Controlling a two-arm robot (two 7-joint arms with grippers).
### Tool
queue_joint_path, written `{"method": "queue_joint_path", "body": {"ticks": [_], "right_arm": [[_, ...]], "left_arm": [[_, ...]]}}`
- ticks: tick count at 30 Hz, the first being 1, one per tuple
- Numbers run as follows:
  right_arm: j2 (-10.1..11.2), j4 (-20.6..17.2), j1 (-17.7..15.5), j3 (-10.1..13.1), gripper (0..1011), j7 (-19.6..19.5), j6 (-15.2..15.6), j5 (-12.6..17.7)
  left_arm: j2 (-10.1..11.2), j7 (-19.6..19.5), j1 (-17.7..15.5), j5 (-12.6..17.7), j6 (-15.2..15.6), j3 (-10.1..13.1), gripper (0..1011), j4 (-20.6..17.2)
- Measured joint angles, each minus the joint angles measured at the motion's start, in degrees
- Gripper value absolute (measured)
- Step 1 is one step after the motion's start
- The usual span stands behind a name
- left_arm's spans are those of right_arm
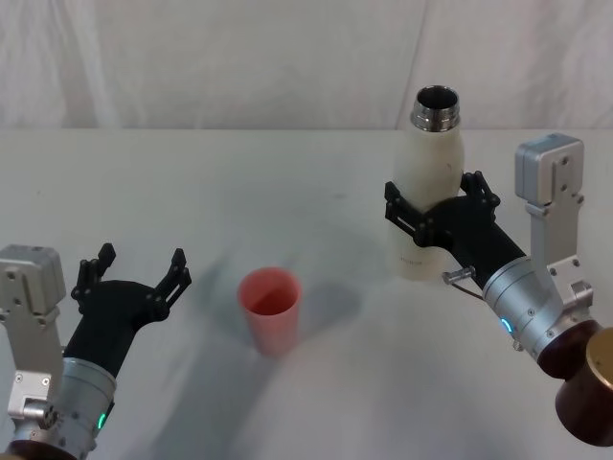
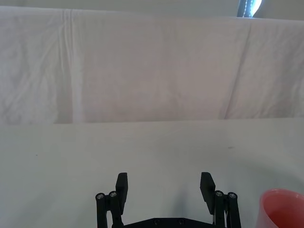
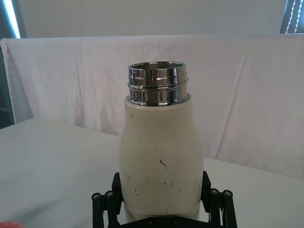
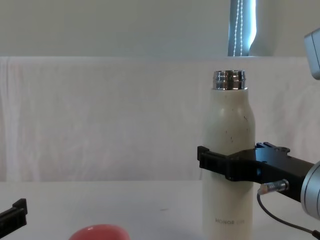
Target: Grasp the thermos with one hand and pour water into the cup lid.
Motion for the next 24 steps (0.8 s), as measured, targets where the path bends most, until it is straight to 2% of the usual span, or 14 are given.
{"method": "queue_joint_path", "body": {"ticks": [24], "right_arm": [[0.0,0.0,0.0,0.0,960,0.0,-0.1,0.0]], "left_arm": [[0.0,0.0,0.0,0.0,0.0,0.0,1001,0.0]]}}
